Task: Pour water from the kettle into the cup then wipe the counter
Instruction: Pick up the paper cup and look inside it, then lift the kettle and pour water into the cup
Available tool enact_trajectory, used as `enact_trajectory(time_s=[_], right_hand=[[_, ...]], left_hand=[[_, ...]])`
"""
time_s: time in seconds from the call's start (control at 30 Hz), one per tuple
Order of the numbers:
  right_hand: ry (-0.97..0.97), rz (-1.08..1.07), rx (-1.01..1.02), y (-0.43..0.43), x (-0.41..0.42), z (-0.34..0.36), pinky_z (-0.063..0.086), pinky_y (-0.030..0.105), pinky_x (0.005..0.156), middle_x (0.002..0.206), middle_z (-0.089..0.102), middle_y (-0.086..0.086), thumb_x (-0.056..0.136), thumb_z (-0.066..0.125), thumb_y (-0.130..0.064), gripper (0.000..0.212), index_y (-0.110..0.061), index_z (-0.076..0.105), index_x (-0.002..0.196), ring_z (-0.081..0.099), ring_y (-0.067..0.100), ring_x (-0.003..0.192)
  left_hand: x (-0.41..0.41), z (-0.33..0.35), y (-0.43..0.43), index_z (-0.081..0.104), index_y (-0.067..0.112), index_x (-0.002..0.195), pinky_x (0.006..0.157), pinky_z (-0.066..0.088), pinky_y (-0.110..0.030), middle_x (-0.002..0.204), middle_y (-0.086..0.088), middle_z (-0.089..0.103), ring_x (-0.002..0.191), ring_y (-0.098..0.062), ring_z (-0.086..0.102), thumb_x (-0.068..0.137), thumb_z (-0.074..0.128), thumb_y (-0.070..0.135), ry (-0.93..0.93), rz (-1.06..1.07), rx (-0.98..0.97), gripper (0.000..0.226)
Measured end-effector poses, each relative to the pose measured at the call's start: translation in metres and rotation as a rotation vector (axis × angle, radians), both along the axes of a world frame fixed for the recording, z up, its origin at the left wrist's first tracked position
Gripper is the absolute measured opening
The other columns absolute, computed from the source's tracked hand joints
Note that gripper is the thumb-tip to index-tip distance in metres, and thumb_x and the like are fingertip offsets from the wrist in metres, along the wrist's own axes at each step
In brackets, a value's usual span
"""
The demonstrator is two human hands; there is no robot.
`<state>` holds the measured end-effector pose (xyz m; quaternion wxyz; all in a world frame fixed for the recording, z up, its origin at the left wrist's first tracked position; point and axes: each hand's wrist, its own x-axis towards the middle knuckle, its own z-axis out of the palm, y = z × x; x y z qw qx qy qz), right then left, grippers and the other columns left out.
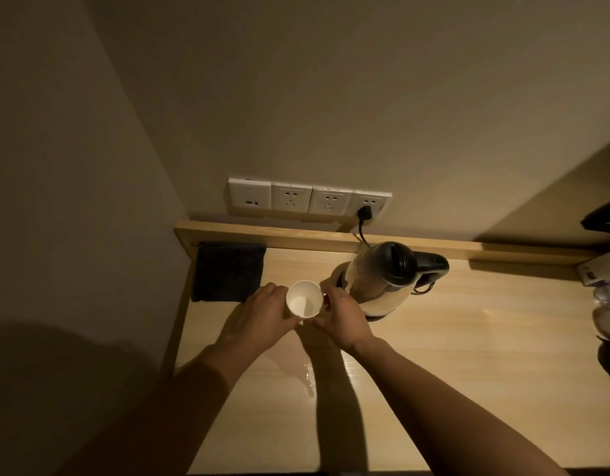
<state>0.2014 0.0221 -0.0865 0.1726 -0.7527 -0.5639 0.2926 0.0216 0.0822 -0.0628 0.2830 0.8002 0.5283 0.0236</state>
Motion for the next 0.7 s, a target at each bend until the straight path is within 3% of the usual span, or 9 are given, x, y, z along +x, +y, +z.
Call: enact_trajectory(time_s=[0.13,0.23,0.47,0.7], right_hand=[[-0.006,-0.009,0.002,-0.005,0.0,0.0,0.05,0.028,0.084,0.129,0.063,0.007,0.082,0.087,-0.034,0.074,-0.017,0.051,0.144,0.059,0.015,0.104],[0.009,-0.03,0.008,-0.017,0.003,0.007,0.053,0.03,0.09,0.133,0.062,0.007,0.084,0.085,-0.034,0.078,-0.017,0.047,0.15,0.061,0.018,0.111],[0.043,0.003,0.14,-0.047,0.031,0.066,0.046,0.01,0.085,0.13,0.062,-0.004,0.093,0.074,-0.044,0.057,-0.022,0.054,0.142,0.056,0.002,0.107],[-0.055,-0.042,0.293,-0.038,0.117,0.125,0.054,0.025,0.09,0.121,0.061,-0.014,0.089,0.072,-0.055,0.056,-0.025,0.06,0.135,0.06,0.004,0.107]], left_hand=[[-0.007,-0.005,0.0,0.06,0.025,0.13,0.086,0.053,-0.031,0.125,0.002,0.063,0.111,-0.016,0.059,0.082,0.079,0.053,0.012,0.005,0.015,0.058],[-0.016,-0.005,-0.003,0.056,0.024,0.137,0.092,0.052,-0.032,0.133,0.002,0.06,0.119,-0.018,0.058,0.081,0.08,0.056,0.016,0.047,0.013,0.069],[-0.002,0.035,-0.014,0.047,0.022,0.15,0.097,0.053,-0.037,0.145,0.0,0.052,0.126,-0.018,0.054,0.083,0.082,0.046,-0.213,0.142,-0.025,0.079],[0.073,0.061,-0.041,0.044,0.026,0.151,0.101,0.049,-0.033,0.149,0.005,0.05,0.131,-0.015,0.052,0.087,0.078,0.046,-0.38,0.177,-0.082,0.076]])
